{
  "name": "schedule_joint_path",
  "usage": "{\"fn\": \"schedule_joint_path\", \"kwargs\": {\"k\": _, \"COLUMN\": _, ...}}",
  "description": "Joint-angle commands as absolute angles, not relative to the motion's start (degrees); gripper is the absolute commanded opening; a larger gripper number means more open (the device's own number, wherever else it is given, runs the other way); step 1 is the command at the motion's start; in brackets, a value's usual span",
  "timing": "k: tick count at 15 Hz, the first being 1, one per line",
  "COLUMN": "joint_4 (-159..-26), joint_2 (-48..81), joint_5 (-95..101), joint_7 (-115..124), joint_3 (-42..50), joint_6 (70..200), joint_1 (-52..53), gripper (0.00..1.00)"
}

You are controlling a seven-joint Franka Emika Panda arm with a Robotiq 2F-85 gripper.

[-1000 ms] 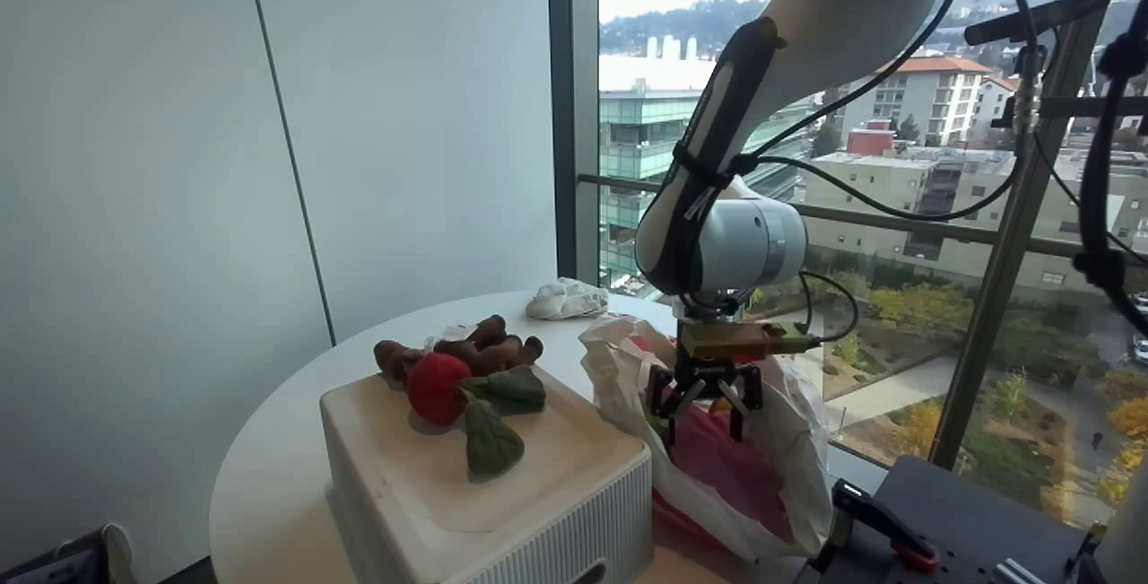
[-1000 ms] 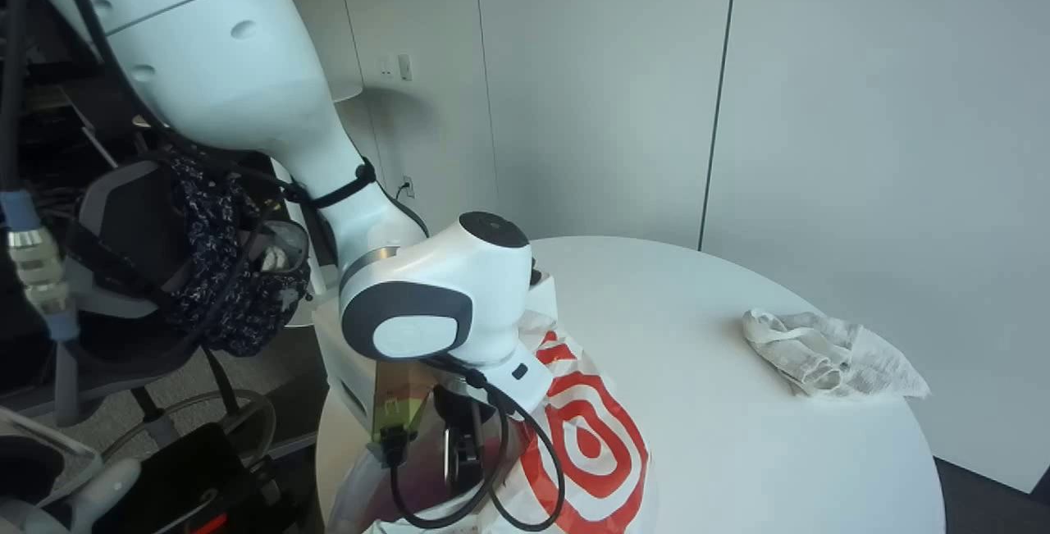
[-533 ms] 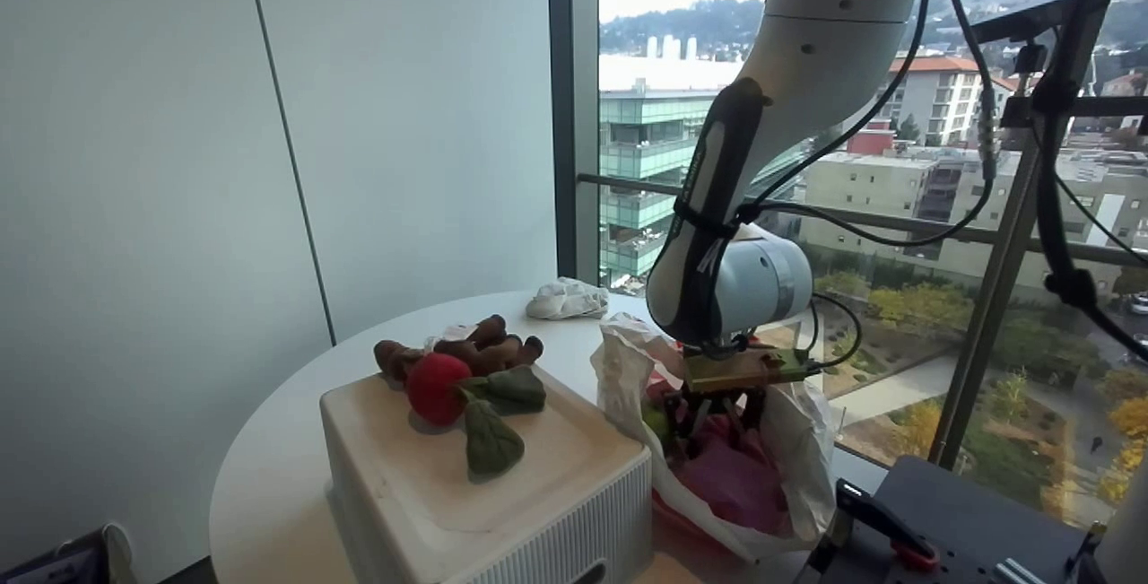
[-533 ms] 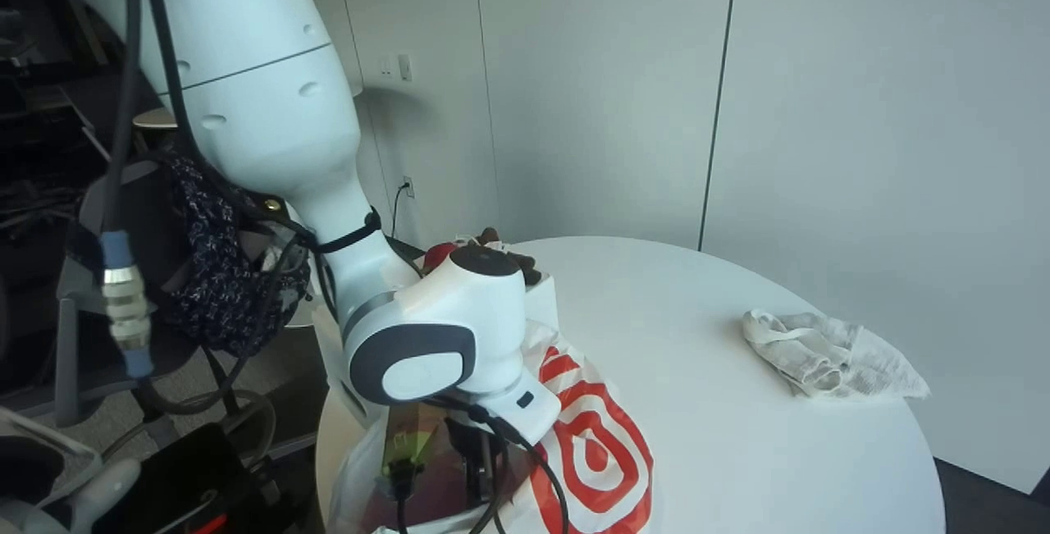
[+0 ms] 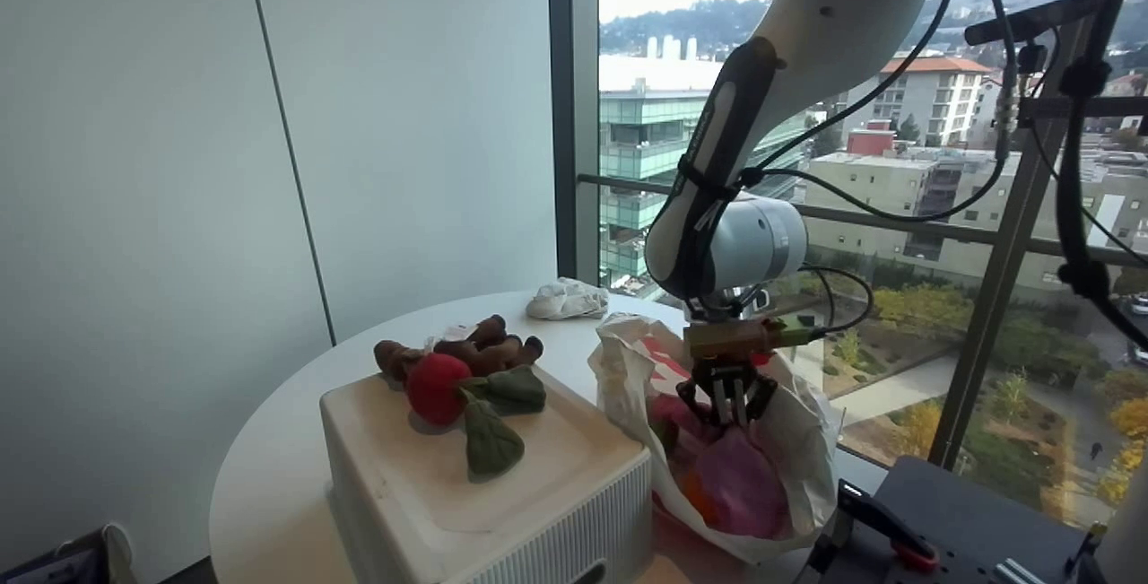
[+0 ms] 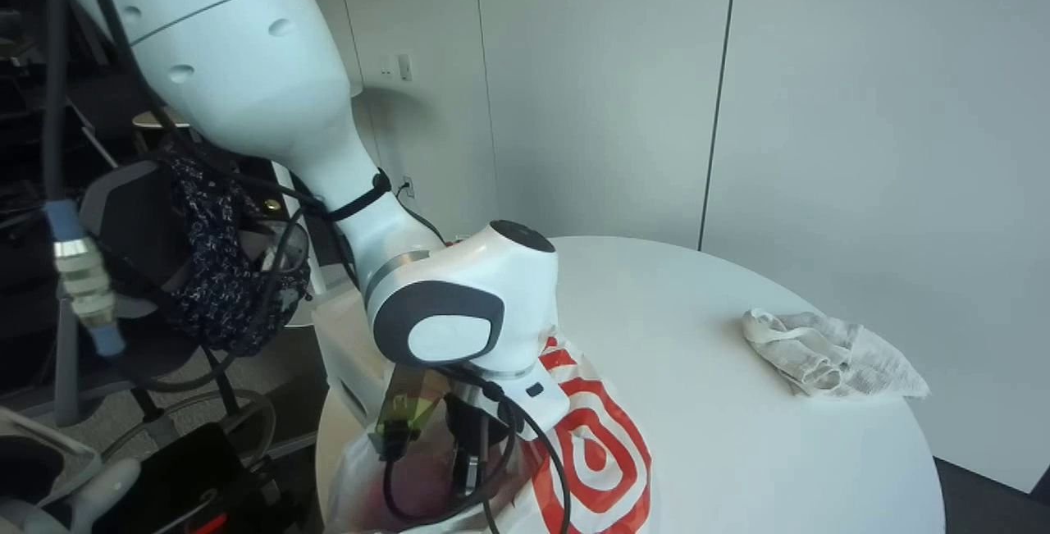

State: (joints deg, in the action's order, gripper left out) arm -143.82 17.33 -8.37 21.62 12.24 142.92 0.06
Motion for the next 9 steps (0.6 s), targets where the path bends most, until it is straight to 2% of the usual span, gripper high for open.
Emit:
{"fn": "schedule_joint_path", "kwargs": {"k": 1, "joint_4": -143.0, "joint_2": 9.5, "joint_5": -11.6, "joint_7": 19.8, "joint_3": 10.6, "joint_6": 134.5, "joint_1": -3.5, "gripper": 0.17}}
{"fn": "schedule_joint_path", "kwargs": {"k": 5, "joint_4": -139.4, "joint_2": 4.5, "joint_5": -14.3, "joint_7": 13.9, "joint_3": 9.7, "joint_6": 118.9, "joint_1": -5.9, "gripper": 0.21}}
{"fn": "schedule_joint_path", "kwargs": {"k": 9, "joint_4": -134.7, "joint_2": 3.1, "joint_5": -12.9, "joint_7": 9.0, "joint_3": 9.3, "joint_6": 100.3, "joint_1": -6.3, "gripper": 0.20}}
